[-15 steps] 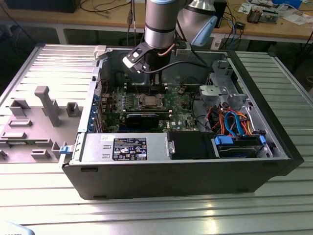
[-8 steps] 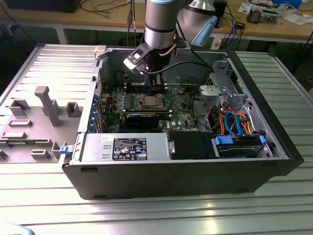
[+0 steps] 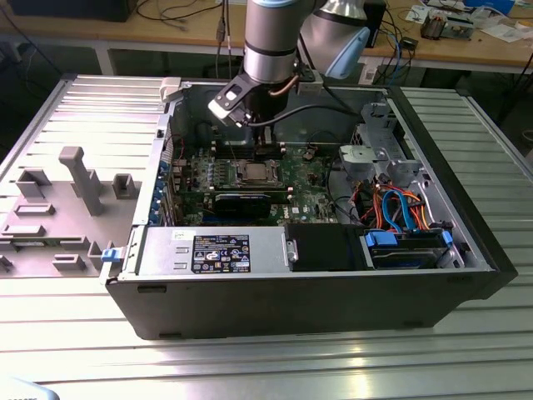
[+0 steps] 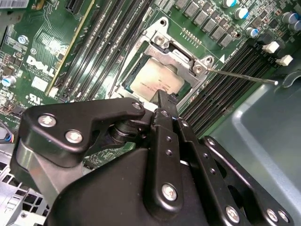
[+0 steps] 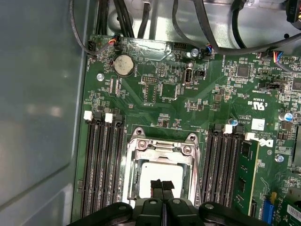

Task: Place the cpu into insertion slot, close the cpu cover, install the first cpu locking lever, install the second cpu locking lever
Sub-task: 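Close the cpu cover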

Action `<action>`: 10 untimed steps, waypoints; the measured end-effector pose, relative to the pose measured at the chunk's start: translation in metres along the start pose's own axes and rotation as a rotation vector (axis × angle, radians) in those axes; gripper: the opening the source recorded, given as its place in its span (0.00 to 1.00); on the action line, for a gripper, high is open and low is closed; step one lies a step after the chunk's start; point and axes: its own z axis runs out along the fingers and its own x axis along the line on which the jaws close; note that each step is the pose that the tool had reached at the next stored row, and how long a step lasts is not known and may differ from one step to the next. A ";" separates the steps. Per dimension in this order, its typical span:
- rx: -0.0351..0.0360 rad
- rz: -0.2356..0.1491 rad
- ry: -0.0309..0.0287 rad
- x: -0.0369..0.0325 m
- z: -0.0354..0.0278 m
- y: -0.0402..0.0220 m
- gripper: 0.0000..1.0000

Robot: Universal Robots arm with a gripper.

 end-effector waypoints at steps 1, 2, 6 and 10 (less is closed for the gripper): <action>0.0000 0.000 0.0000 -0.0001 0.0001 -0.0006 0.11; 0.0000 0.000 -0.0001 -0.0002 0.0002 -0.0014 0.11; 0.0001 0.000 -0.0002 -0.0004 0.0006 -0.0031 0.11; 0.0002 0.000 -0.0003 -0.0005 0.0011 -0.0041 0.11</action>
